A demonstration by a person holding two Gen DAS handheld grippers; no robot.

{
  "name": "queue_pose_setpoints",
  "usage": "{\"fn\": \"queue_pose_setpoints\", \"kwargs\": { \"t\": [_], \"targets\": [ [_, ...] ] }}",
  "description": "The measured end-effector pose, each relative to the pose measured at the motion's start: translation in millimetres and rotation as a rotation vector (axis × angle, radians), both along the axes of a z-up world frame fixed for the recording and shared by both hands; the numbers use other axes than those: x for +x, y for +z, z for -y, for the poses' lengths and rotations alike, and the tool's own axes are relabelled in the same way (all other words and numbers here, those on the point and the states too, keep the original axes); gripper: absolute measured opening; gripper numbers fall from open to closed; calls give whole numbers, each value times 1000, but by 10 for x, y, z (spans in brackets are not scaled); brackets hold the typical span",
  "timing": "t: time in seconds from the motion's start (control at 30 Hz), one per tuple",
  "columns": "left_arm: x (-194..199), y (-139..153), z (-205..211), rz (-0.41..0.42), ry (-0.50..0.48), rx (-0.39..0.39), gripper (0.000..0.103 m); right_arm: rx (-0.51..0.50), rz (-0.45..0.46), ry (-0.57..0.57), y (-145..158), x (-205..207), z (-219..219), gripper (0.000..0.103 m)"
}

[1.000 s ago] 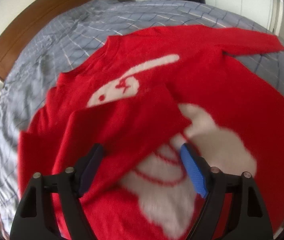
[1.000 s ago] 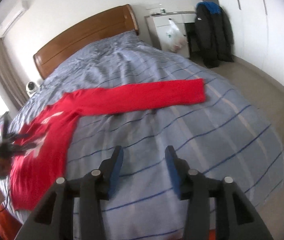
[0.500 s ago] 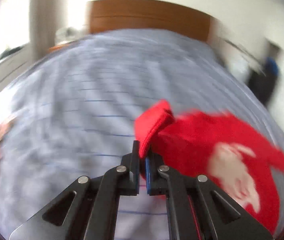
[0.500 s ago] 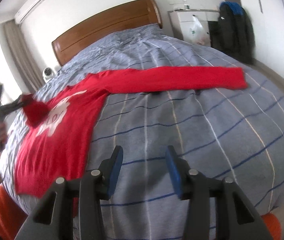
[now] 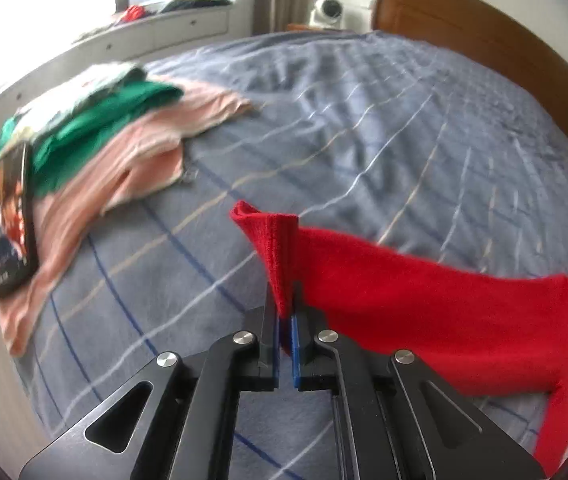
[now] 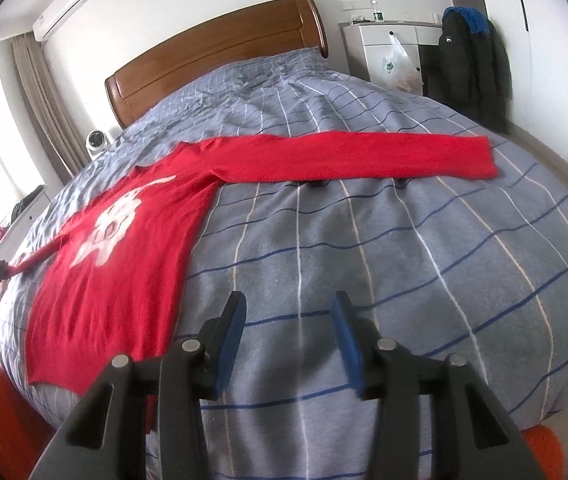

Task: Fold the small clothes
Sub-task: 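Grasp the other sleeve cuff with the left tool and lift it, then lay the sleeve across the sweater body and open the left tool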

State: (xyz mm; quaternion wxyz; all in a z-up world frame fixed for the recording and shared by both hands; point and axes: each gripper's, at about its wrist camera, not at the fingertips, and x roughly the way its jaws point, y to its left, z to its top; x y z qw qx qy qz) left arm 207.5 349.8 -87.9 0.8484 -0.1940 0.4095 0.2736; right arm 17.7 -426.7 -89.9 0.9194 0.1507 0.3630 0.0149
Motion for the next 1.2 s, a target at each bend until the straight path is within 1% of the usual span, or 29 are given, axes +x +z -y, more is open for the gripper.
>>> {"fn": "queue_pose_setpoints", "kwargs": {
  "t": [0.03, 0.07, 0.1, 0.13, 0.17, 0.23, 0.27, 0.33, 0.4, 0.43, 0.47, 0.5, 0.53, 0.57, 0.67, 0.73, 0.8, 0.87, 0.9, 0.93, 0.97, 1.03, 1.07, 1.13, 1.2],
  "targets": [
    [-13, -60, -36, -14, 14, -16, 6, 0, -1, -2, -3, -1, 3, 44],
    [-43, -82, -67, -28, 37, -25, 13, 0, -1, -5, -8, -6, 5, 44],
    [-106, -88, -99, -36, 76, -28, 23, 1, 0, -10, -9, -12, 14, 44],
    [-172, -69, -129, -34, 111, -30, 29, 3, 1, -15, -9, -16, 25, 44],
    [-242, -48, -155, -36, 141, -24, 41, 4, 1, -19, -7, -20, 29, 44],
    [-369, 49, -155, -53, 174, 15, 44, 12, 1, -29, -19, -23, 57, 44],
    [-418, 104, -108, -49, 159, 25, 45, 13, 0, -34, -23, -23, 59, 44],
    [-518, 250, 98, -15, 81, 21, 55, 17, -2, -43, -34, -15, 76, 44],
    [-643, 391, 428, 26, -34, 8, 78, 13, 0, -52, -33, -10, 78, 44],
    [-696, 443, 618, 50, -96, 1, 83, 7, 1, -55, -27, -7, 71, 46],
    [-747, 470, 802, 70, -153, -2, 89, -2, 5, -59, -19, -4, 64, 50],
    [-775, 482, 1005, 88, -217, -5, 92, -10, 8, -65, -10, -1, 57, 52],
    [-807, 465, 1216, 100, -282, -9, 93, -18, 7, -68, -4, 7, 48, 55],
    [-835, 447, 1371, 105, -324, -16, 93, -23, 3, -70, -4, 19, 42, 55],
    [-795, 290, 1768, 109, -425, -30, 93, -32, -17, -80, -16, 74, 12, 55],
    [-735, 144, 1888, 102, -440, -18, 93, -44, -25, -85, -10, 145, -15, 55],
    [-694, -6, 1903, 78, -428, -21, 93, -72, -22, -89, 2, 233, -45, 55],
    [-693, -131, 1913, 55, -436, -20, 93, -118, -13, -104, -15, 329, -80, 55],
    [-718, -175, 1930, 50, -448, -5, 94, -143, -15, -111, -47, 374, -98, 57],
    [-735, -198, 1951, 52, -469, 17, 95, -155, -21, -115, -81, 404, -110, 59],
    [-715, -217, 1955, 51, -485, 31, 99, -162, -36, -121, -143, 440, -120, 60],
    [-701, -234, 1998, 45, -505, 56, 101, -142, -84, -136, -316, 494, -122, 61],
    [-705, -240, 2023, 45, -508, 66, 102, -135, -86, -149, -372, 494, -121, 63],
    [-688, -254, 2054, 44, -510, 79, 103, -162, -59, -157, -408, 483, -158, 67],
    [-653, -261, 2038, 42, -507, 78, 103, -168, -56, -154, -428, 502, -171, 71]
  ]
}}
